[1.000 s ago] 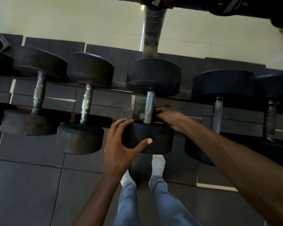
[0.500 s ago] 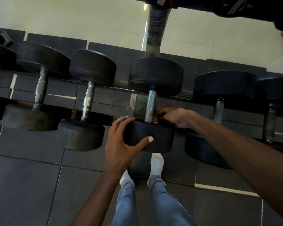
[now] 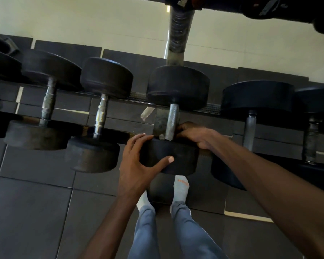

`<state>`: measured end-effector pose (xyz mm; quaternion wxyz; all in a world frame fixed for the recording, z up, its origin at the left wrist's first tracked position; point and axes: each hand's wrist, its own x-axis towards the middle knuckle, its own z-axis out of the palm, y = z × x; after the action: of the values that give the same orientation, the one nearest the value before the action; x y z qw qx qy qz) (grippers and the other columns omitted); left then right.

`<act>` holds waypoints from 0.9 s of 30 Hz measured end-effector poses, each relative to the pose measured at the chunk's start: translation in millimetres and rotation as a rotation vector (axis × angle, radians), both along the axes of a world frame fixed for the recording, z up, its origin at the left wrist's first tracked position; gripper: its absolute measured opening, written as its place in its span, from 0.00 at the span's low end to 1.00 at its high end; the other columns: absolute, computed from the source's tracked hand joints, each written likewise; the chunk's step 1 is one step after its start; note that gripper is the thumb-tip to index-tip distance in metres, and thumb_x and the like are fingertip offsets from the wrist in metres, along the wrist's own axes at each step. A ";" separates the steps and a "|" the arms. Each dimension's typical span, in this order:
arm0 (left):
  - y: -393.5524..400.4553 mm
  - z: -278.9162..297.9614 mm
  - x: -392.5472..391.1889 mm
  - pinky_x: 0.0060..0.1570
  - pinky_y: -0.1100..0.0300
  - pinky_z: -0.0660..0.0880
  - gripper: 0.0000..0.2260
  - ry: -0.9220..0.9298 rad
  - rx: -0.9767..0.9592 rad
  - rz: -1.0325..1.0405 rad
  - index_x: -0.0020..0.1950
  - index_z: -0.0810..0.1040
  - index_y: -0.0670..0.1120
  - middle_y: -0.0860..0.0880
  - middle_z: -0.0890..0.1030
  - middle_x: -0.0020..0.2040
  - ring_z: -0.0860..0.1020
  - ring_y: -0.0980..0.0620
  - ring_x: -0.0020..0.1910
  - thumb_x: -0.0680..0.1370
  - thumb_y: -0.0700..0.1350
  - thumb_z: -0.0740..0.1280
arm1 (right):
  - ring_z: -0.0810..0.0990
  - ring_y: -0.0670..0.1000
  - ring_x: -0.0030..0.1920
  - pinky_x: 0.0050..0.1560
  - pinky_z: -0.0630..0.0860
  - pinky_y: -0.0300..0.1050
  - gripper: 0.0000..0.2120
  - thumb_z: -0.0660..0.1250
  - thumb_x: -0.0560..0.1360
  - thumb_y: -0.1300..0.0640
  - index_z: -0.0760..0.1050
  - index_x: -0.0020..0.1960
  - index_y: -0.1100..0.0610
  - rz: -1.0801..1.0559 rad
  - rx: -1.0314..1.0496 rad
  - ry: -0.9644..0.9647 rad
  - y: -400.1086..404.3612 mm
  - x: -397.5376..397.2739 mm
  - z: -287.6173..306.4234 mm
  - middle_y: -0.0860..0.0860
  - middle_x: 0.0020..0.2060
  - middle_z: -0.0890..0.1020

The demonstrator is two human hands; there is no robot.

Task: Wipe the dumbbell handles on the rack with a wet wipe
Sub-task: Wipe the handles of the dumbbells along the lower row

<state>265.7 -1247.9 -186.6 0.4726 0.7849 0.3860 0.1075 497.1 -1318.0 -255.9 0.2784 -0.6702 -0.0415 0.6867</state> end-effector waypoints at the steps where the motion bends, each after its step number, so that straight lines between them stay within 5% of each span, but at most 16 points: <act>1: 0.8 -0.2 0.1 0.61 0.75 0.69 0.33 0.001 0.006 0.002 0.69 0.76 0.55 0.58 0.71 0.68 0.72 0.59 0.68 0.67 0.62 0.80 | 0.85 0.57 0.56 0.61 0.81 0.58 0.14 0.63 0.81 0.65 0.81 0.61 0.54 -0.001 0.007 0.015 0.8 -1.7 2.8 0.57 0.54 0.86; 6: -2.9 1.5 0.7 0.60 0.76 0.69 0.33 0.010 -0.014 0.008 0.69 0.76 0.55 0.58 0.71 0.69 0.71 0.61 0.69 0.67 0.62 0.80 | 0.84 0.56 0.58 0.63 0.79 0.54 0.09 0.71 0.78 0.64 0.83 0.58 0.58 0.003 0.049 -0.066 -12.7 8.2 14.8 0.57 0.52 0.86; 9: -2.9 1.4 0.3 0.60 0.73 0.70 0.34 0.022 -0.023 0.016 0.69 0.75 0.56 0.58 0.71 0.69 0.71 0.60 0.69 0.67 0.62 0.80 | 0.84 0.49 0.57 0.63 0.78 0.43 0.10 0.72 0.77 0.63 0.84 0.57 0.58 0.001 0.340 -0.271 -15.8 10.5 37.9 0.51 0.52 0.87; 12: -2.0 2.0 0.7 0.61 0.69 0.70 0.33 0.033 -0.007 0.024 0.69 0.75 0.58 0.60 0.71 0.69 0.71 0.59 0.70 0.66 0.64 0.80 | 0.83 0.40 0.51 0.56 0.77 0.33 0.11 0.70 0.78 0.62 0.85 0.58 0.53 0.340 0.573 -0.652 18.0 0.0 54.0 0.44 0.51 0.86; 14: -1.7 2.8 0.0 0.61 0.68 0.71 0.33 0.045 -0.008 0.014 0.69 0.75 0.58 0.61 0.70 0.69 0.71 0.59 0.70 0.67 0.65 0.80 | 0.82 0.46 0.47 0.53 0.80 0.42 0.10 0.66 0.77 0.56 0.84 0.55 0.51 0.646 0.529 -0.825 41.9 -11.6 54.7 0.47 0.49 0.84; 19: 2.6 4.1 1.4 0.62 0.68 0.70 0.34 0.069 -0.004 -0.017 0.69 0.75 0.58 0.62 0.70 0.70 0.70 0.61 0.70 0.67 0.66 0.79 | 0.82 0.51 0.42 0.43 0.80 0.48 0.12 0.58 0.78 0.51 0.79 0.48 0.53 1.071 0.355 -0.756 61.0 -22.9 60.4 0.52 0.43 0.82; 23: 2.7 8.0 1.0 0.60 0.72 0.66 0.34 0.078 0.003 -0.019 0.69 0.75 0.57 0.61 0.70 0.69 0.70 0.62 0.69 0.67 0.66 0.79 | 0.81 0.49 0.47 0.49 0.81 0.50 0.11 0.64 0.75 0.56 0.82 0.54 0.48 1.094 0.452 -0.751 51.0 -12.4 63.5 0.49 0.48 0.82; 27: 4.8 10.6 1.7 0.60 0.72 0.66 0.34 0.079 -0.004 -0.050 0.69 0.75 0.56 0.60 0.70 0.68 0.70 0.61 0.68 0.67 0.66 0.78 | 0.82 0.45 0.50 0.51 0.76 0.41 0.13 0.67 0.76 0.65 0.85 0.56 0.53 0.840 0.517 -0.739 24.5 -3.1 68.9 0.49 0.51 0.86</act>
<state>267.4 -1243.1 -176.1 0.4612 0.7970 0.3849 0.0637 494.0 -1293.5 -187.0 0.1050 -0.7011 -0.5609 0.4276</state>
